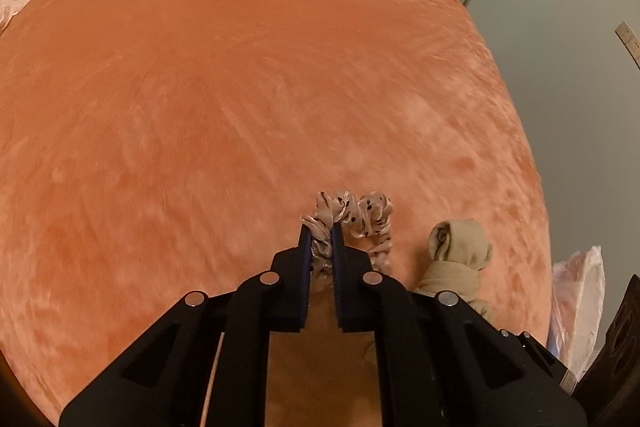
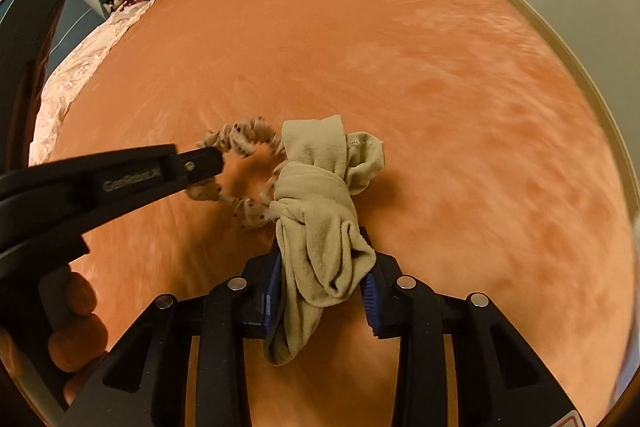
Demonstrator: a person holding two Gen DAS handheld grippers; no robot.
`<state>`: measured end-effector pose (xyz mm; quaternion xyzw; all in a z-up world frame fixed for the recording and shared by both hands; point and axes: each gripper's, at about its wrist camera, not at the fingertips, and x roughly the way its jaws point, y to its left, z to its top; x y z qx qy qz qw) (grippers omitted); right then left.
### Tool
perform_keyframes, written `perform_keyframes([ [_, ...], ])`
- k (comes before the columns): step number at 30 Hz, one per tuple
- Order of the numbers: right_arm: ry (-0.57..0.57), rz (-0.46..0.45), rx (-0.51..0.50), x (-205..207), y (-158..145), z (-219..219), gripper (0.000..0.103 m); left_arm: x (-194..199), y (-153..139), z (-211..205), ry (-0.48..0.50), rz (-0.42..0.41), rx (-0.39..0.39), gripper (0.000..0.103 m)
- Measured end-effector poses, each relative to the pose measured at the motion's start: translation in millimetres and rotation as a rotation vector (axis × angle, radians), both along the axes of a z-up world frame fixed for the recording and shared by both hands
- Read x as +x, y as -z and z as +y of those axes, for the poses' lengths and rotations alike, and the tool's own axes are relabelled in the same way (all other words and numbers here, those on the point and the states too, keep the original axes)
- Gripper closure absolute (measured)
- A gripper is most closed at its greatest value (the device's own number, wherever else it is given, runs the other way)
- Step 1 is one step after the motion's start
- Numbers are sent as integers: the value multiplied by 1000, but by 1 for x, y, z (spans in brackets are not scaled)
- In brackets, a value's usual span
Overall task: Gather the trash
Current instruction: 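Carry the scrunchie and tan cloth over the wastebasket with both tools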
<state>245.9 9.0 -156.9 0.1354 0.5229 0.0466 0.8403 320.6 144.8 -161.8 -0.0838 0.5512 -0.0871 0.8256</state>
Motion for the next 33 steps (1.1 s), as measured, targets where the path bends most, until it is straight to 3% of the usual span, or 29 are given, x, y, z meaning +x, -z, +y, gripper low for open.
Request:
perform_keyframes([
  [7, 66, -57, 10, -59, -42, -52, 71, -63, -54, -37, 51, -56, -20, 94],
  [19, 201, -199, -13, -151, -111, -146, 71, -150, -136, -139, 185, -169, -41, 94],
  [27, 300, -271, -43, -195, -144, -212, 71, -193, -170, -226, 307, -230, -30, 94],
  [33, 370, -295, -79, -224, -157, -257, 71, -213, -178, -281, 379, -239, -40, 94],
])
